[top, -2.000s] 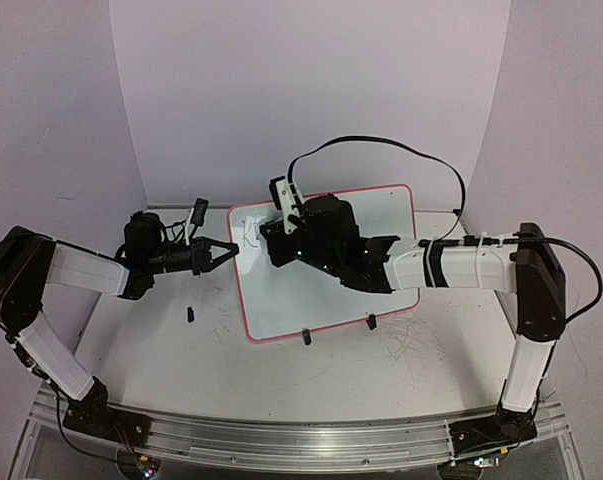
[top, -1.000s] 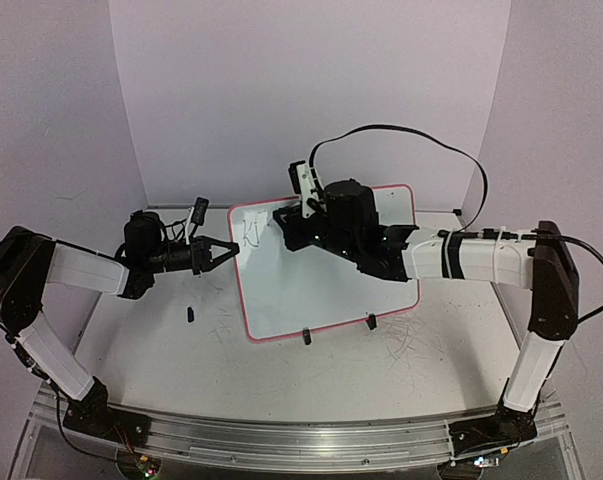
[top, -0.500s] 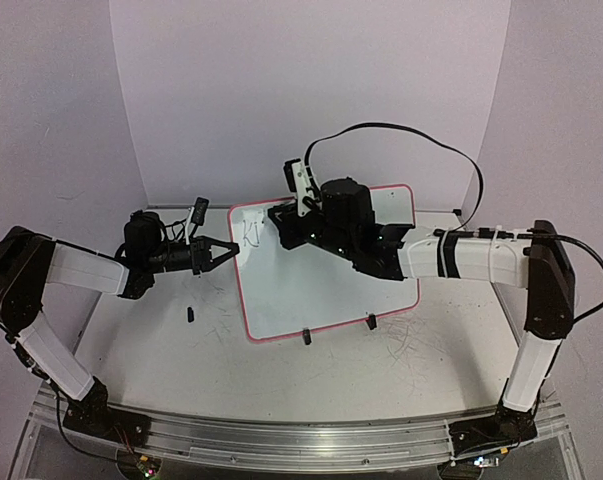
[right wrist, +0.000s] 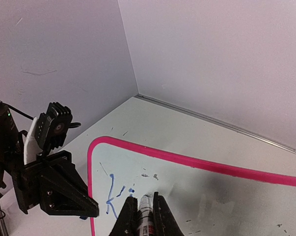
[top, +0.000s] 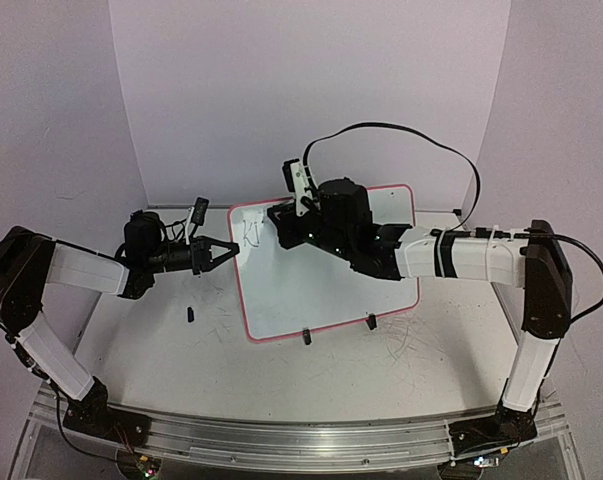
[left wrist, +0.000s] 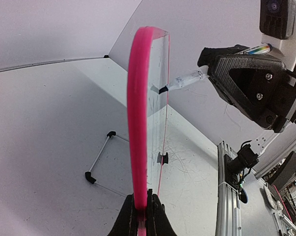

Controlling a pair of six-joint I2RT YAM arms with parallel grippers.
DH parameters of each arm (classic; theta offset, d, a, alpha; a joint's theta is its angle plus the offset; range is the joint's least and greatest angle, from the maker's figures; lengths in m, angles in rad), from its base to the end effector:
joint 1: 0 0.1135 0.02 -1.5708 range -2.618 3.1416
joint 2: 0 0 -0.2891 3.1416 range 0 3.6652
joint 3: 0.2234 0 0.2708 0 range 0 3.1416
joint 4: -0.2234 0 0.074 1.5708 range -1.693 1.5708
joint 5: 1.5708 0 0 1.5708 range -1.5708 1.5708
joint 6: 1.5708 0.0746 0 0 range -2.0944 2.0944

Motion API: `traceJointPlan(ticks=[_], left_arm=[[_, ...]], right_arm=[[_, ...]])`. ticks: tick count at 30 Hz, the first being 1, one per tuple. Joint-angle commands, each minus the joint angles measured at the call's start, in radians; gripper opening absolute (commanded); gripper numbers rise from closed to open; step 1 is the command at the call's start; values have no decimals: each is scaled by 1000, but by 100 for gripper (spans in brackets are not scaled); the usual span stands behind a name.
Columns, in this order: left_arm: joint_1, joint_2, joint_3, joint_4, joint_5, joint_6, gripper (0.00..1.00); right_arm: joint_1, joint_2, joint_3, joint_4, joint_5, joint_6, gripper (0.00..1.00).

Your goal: Write a sentence on the whiteboard

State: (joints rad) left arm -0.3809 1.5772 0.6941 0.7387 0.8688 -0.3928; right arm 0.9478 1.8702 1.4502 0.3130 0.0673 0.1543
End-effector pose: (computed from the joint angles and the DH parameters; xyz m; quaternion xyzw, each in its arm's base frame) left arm 0.3100 -0.1855 0.2190 0.2713 0.6877 -0.5187 0.4295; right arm 0.3066 0.4181 0.3210 -0.2666 0.6944 0.3284 0.5821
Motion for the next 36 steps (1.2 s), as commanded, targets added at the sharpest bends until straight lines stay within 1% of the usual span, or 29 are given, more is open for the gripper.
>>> traceJointPlan(ticks=[1, 26, 36], left_arm=[[-16, -18, 35, 2, 29, 48, 0], [-17, -21, 41, -3, 29, 46, 0], [-17, -21, 41, -4, 31, 46, 0]], right_arm=[[5, 15, 29, 10, 28, -9, 0], [20, -22, -96, -21, 39, 37, 0], [21, -7, -41, -20, 71, 19, 0]])
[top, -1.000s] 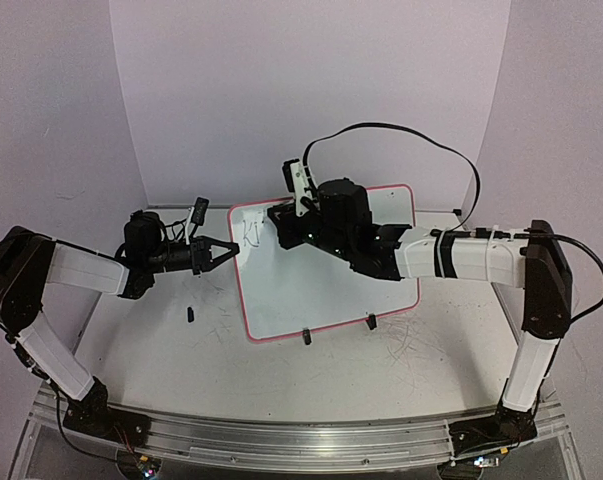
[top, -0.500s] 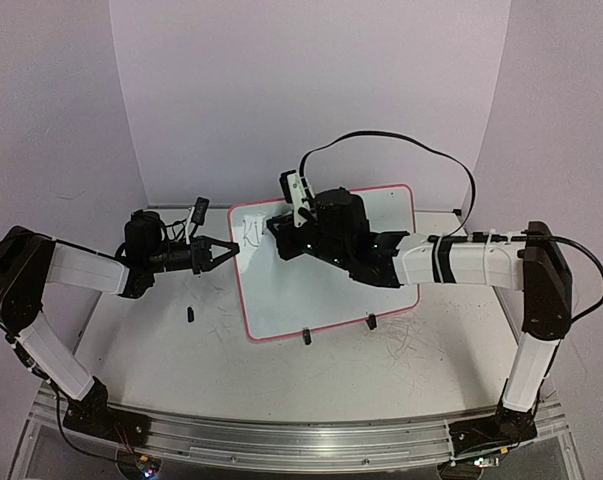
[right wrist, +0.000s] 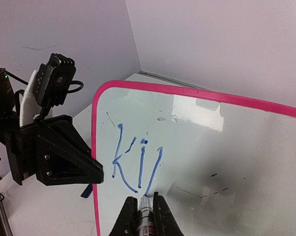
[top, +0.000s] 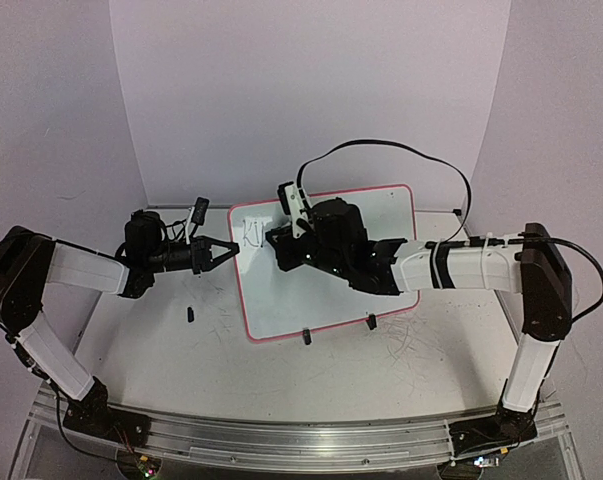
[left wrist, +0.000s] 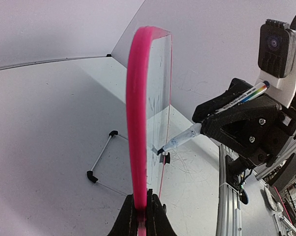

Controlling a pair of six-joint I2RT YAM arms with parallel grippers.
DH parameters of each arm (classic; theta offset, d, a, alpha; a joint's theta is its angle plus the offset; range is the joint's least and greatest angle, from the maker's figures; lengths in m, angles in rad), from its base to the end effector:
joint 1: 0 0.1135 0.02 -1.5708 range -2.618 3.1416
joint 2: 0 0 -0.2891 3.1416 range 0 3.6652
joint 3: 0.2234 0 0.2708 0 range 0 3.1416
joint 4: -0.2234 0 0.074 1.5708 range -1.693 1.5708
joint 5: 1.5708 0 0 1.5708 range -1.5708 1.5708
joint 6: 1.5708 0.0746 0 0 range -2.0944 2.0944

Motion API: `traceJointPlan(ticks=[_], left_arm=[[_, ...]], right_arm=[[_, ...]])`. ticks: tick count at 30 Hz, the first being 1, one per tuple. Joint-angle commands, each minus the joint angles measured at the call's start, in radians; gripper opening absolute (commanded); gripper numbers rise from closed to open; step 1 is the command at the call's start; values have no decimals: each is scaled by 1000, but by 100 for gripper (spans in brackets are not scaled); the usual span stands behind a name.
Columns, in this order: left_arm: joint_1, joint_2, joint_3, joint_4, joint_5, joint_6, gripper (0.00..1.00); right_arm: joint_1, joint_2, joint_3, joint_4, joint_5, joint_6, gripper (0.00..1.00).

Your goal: Write a sentence on the whiteboard

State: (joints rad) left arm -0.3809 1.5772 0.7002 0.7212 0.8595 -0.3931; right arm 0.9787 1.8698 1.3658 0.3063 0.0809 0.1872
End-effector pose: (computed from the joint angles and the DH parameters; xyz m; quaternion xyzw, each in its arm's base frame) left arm 0.3114 -0.1856 0.2189 0.2666 0.6925 -0.5162 0.4276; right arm 0.2901 0.4205 0.2856 -0.2743 0.7230 0.3225 0.5460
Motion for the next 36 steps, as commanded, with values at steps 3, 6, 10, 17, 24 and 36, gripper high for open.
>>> traceJointPlan(ticks=[3, 6, 10, 17, 24, 36], left_arm=[[-17, -20, 36, 13, 41, 46, 0], [-17, -21, 34, 13, 41, 46, 0], [-16, -20, 33, 12, 42, 46, 0], [-16, -19, 32, 13, 43, 48, 0], [-17, -17, 35, 13, 41, 48, 0], [-17, -17, 35, 13, 41, 48, 0]], right_arm=[[-13, 6, 69, -13, 65, -22, 0], [-18, 14, 88, -13, 69, -25, 0], [-24, 24, 104, -13, 70, -27, 0], [-32, 32, 125, -12, 90, -29, 0], [-34, 17, 113, -13, 124, -25, 0], [-34, -16, 59, -13, 143, -20, 0]])
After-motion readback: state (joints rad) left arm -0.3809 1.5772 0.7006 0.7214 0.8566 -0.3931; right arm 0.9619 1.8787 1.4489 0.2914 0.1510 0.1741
